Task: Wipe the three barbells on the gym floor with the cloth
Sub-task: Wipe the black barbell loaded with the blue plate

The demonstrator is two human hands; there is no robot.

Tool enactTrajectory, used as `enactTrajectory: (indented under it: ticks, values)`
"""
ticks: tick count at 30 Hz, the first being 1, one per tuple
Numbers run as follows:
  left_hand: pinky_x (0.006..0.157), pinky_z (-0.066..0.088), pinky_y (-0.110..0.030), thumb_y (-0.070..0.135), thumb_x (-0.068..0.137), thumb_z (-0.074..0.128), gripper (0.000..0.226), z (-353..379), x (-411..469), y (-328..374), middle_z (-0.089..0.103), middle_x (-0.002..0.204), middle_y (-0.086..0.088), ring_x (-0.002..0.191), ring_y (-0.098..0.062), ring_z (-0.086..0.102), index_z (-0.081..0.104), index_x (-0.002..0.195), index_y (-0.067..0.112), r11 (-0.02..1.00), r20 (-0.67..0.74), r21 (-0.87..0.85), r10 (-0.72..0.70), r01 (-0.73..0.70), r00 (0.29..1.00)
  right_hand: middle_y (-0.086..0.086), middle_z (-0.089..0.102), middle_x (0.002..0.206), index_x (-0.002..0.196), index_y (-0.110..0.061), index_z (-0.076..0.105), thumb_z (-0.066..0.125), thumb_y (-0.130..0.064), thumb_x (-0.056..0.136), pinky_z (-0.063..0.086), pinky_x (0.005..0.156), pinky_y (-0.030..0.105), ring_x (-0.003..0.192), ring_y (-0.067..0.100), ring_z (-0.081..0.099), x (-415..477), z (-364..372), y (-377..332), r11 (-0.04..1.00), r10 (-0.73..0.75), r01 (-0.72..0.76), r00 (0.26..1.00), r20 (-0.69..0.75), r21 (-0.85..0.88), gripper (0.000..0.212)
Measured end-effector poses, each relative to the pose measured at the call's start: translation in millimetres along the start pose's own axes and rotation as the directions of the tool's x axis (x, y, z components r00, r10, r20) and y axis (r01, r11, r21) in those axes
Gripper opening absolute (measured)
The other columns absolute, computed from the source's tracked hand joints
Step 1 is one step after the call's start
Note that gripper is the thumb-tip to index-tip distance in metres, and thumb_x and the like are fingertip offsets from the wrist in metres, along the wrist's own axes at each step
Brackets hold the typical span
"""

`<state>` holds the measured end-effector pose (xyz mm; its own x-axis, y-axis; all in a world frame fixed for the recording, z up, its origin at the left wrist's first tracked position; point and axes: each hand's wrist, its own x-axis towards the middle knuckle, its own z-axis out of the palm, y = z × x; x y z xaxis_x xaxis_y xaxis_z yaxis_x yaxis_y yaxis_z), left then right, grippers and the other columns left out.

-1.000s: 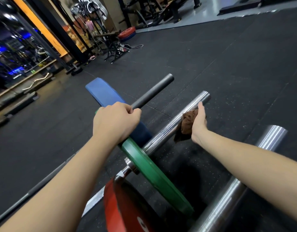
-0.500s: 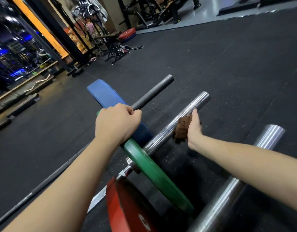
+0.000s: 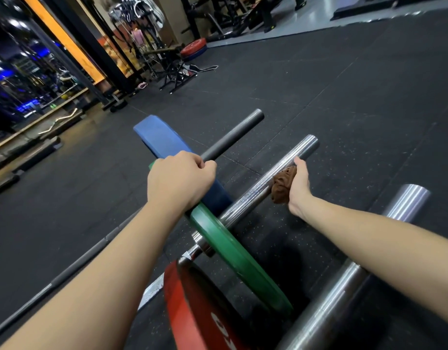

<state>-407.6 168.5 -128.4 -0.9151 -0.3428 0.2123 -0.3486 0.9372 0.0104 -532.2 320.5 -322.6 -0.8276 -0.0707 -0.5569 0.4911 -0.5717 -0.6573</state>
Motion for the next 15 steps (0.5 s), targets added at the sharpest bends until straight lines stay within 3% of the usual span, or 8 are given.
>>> enactTrajectory:
  ticks: [2,5,8,11,13,15]
  values:
    - [0.073,0.055,-0.038,0.043,0.077,0.032,0.048,0,-1,0,0.072,0.067,-0.002,0.074,-0.028,0.066,0.068,0.075,0.012,1.000,-0.001,0.008,0.009,-0.009,1.000,0.002,0.067,0.078,0.084,-0.018,0.060,0.056,-0.056,0.084,0.052,0.077,0.034,0.067,0.020,0.065,-4,-1,4,0.998,-0.025,0.026,0.999,0.027,-0.049,0.038]
    - [0.072,0.056,-0.039,0.040,0.077,0.031,0.047,0,2,-2,0.072,0.067,-0.002,0.073,-0.030,0.067,0.067,0.075,0.011,1.000,0.004,0.008,-0.003,0.003,1.000,0.008,0.070,0.088,0.085,-0.020,0.065,0.054,-0.060,0.070,0.053,0.084,0.040,0.086,0.030,0.068,-8,-6,18,0.972,-0.009,0.042,0.990,0.142,-0.230,0.044]
    - [0.071,0.058,-0.042,0.040,0.076,0.031,0.047,-1,7,-4,0.074,0.070,-0.003,0.074,-0.031,0.068,0.067,0.078,0.011,1.000,0.023,-0.002,-0.027,0.027,0.999,0.007,0.064,0.081,0.075,-0.024,0.064,0.060,-0.058,0.053,0.048,0.084,0.042,0.087,0.030,0.061,-15,-7,49,0.898,0.158,-0.010,0.940,0.302,-0.440,0.041]
    - [0.073,0.059,-0.043,0.040,0.079,0.035,0.045,-2,10,-5,0.075,0.074,-0.004,0.078,-0.030,0.069,0.069,0.080,0.011,1.000,0.029,-0.005,-0.030,0.030,0.999,0.007,0.063,0.073,0.070,-0.020,0.060,0.055,-0.038,0.079,0.047,0.085,0.042,0.077,0.028,0.060,-45,5,62,0.893,0.279,-0.099,0.887,0.367,-0.439,0.021]
    - [0.072,0.058,-0.041,0.042,0.079,0.034,0.046,-1,8,-4,0.075,0.072,-0.004,0.076,-0.030,0.068,0.069,0.079,0.011,1.000,0.014,-0.007,-0.029,0.029,0.999,0.011,0.067,0.079,0.073,-0.014,0.063,0.048,-0.033,0.089,0.052,0.085,0.041,0.073,0.029,0.063,-49,5,58,0.889,0.304,-0.123,0.879,0.367,-0.442,0.030]
    - [0.071,0.058,-0.040,0.043,0.078,0.033,0.047,0,5,-2,0.074,0.070,-0.004,0.074,-0.030,0.069,0.068,0.078,0.011,1.000,0.001,-0.011,-0.020,0.020,1.000,0.013,0.072,0.082,0.068,-0.011,0.072,0.048,-0.048,0.087,0.053,0.087,0.039,0.072,0.032,0.067,-40,1,53,0.869,0.307,-0.118,0.890,0.336,-0.481,0.048]
